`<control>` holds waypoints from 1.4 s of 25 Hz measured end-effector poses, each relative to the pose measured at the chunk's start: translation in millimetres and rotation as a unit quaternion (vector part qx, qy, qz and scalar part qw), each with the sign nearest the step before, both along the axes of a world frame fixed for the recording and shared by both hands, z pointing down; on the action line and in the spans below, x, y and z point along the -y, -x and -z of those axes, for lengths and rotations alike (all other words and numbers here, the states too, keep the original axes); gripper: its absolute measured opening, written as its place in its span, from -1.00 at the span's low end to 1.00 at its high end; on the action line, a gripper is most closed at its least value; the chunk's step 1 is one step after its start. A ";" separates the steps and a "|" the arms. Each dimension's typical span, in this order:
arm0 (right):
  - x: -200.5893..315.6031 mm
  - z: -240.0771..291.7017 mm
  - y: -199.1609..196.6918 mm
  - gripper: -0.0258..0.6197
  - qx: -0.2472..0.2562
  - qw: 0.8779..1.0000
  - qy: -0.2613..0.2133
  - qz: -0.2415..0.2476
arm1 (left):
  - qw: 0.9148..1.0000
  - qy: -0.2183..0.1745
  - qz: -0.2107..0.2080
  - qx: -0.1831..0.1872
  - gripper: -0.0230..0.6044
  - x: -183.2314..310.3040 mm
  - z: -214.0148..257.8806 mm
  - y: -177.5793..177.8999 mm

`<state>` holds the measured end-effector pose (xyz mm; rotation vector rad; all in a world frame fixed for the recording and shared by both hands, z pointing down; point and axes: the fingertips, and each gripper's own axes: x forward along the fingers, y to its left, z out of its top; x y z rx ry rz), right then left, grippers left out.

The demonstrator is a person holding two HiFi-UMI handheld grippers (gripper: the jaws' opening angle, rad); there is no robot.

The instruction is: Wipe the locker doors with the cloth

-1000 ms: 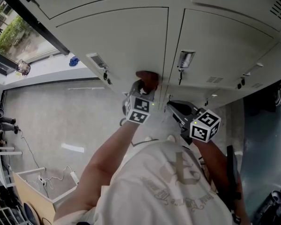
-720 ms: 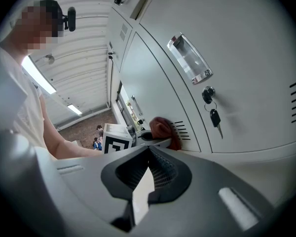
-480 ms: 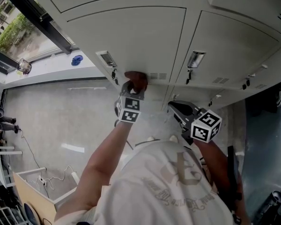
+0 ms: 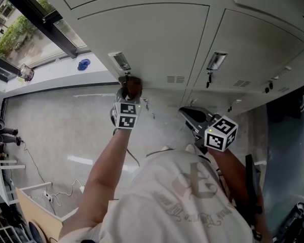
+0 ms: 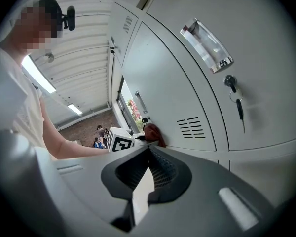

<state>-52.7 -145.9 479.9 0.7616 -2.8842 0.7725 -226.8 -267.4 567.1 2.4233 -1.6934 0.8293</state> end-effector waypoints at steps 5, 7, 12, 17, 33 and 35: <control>-1.2 -1.8 -2.2 -0.90 -0.001 1.000 0.002 -0.008 | 0.999 0.004 0.044 0.005 -0.66 0.7 0.4 32.5; -1.4 -1.8 -2.2 -0.90 -0.001 1.000 0.002 -0.009 | 0.997 0.010 0.071 -0.004 -0.66 1.5 -3.4 44.4; -5.7 -5.2 -7.6 -0.90 -0.004 1.000 0.005 -0.004 | 0.994 0.019 0.107 -0.020 -0.66 2.5 -13.5 46.5; -4.4 -4.4 -21.0 -0.90 -0.003 1.000 0.007 -0.008 | 0.995 0.028 0.085 -0.032 -0.66 2.3 -20.5 17.4; 0.7 -9.1 -72.7 -0.90 0.007 1.000 0.020 -0.011 | 0.995 0.056 -0.011 -0.079 -0.66 -0.8 -29.2 -143.6; 0.8 -9.5 -82.3 -0.90 0.006 1.000 0.020 -0.015 | 0.994 0.062 -0.032 -0.085 -0.66 -2.1 -30.4 -167.3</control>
